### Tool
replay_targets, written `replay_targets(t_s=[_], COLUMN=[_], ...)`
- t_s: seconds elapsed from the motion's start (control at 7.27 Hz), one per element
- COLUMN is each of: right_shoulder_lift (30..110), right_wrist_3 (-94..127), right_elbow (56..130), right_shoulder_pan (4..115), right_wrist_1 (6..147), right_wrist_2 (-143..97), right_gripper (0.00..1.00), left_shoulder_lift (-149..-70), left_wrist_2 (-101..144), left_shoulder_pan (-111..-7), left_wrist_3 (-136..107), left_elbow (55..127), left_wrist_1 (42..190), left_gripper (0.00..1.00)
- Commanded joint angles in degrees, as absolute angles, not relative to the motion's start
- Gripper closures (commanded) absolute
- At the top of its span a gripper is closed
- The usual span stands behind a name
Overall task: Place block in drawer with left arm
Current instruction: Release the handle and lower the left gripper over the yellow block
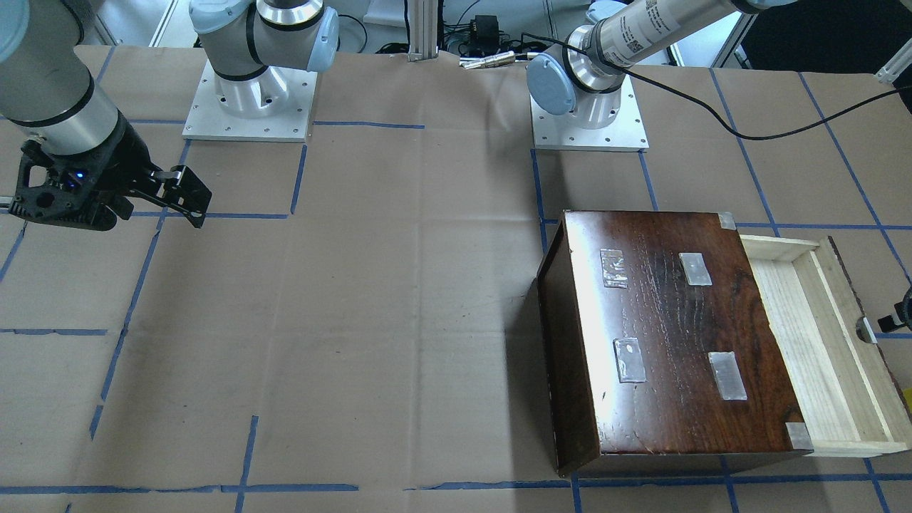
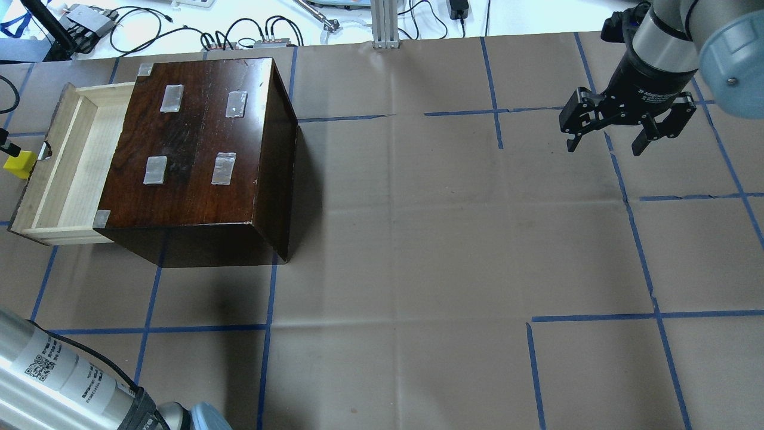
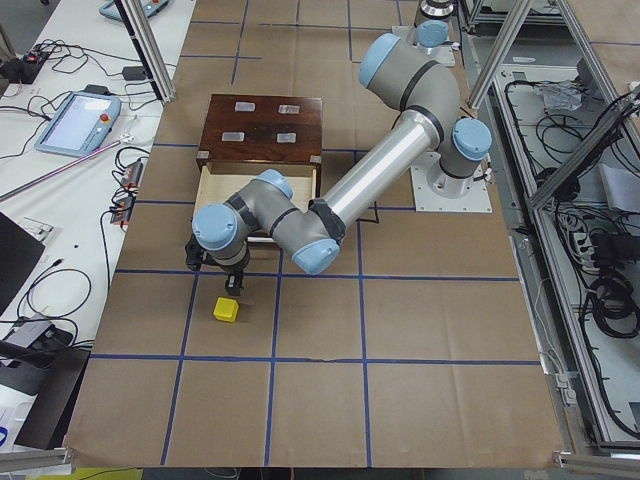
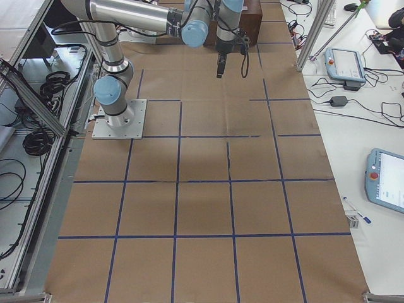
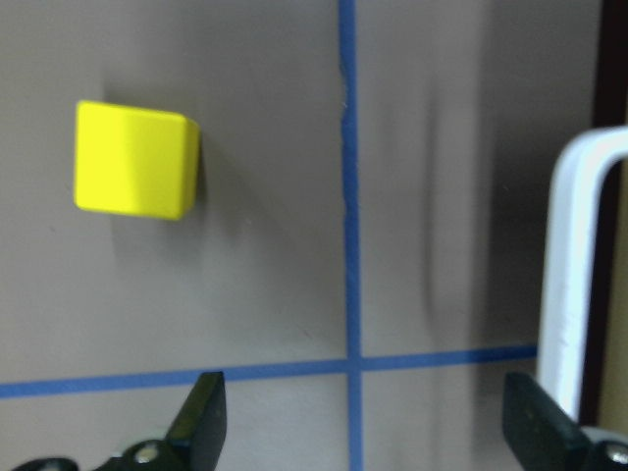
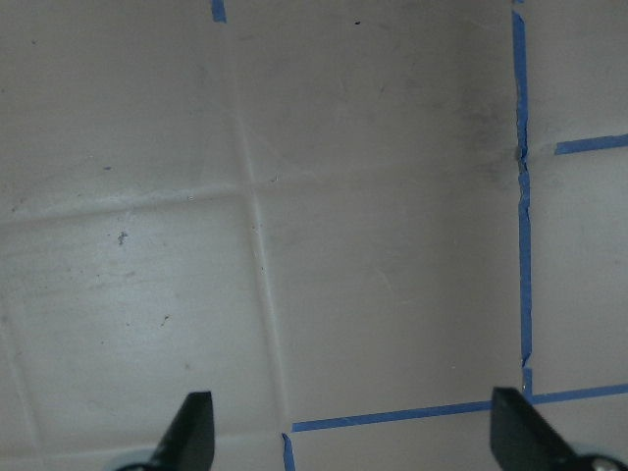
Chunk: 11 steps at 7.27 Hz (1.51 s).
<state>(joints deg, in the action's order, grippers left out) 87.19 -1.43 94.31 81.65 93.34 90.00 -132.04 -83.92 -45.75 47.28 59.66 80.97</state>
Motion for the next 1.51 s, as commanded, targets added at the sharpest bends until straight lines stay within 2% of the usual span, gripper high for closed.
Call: replay_targets(t_s=[0.0,0.41,1.38], right_shoulder_lift=[87.10,87.19,87.19], right_wrist_3=[-1.49,-1.49,-1.49], right_elbow=[94.31,94.22,94.31], right_shoulder_pan=[81.65,81.65,81.65], right_wrist_1=[93.34,93.34,93.34], right_wrist_2=[90.00,90.00,90.00], right_gripper=[0.00,0.00,0.00], left_shoulder_lift=[-139.45,-145.36,-148.35], left_wrist_2=[-84.02,-85.15,-88.86], left_shoulder_pan=[-46.31,-47.46,-47.46], left_wrist_3=[47.72,47.99,50.54], left_elbow=[52.32,47.73,48.08], left_wrist_1=[76.57,75.59,75.50], left_gripper=[0.01,0.01,0.02])
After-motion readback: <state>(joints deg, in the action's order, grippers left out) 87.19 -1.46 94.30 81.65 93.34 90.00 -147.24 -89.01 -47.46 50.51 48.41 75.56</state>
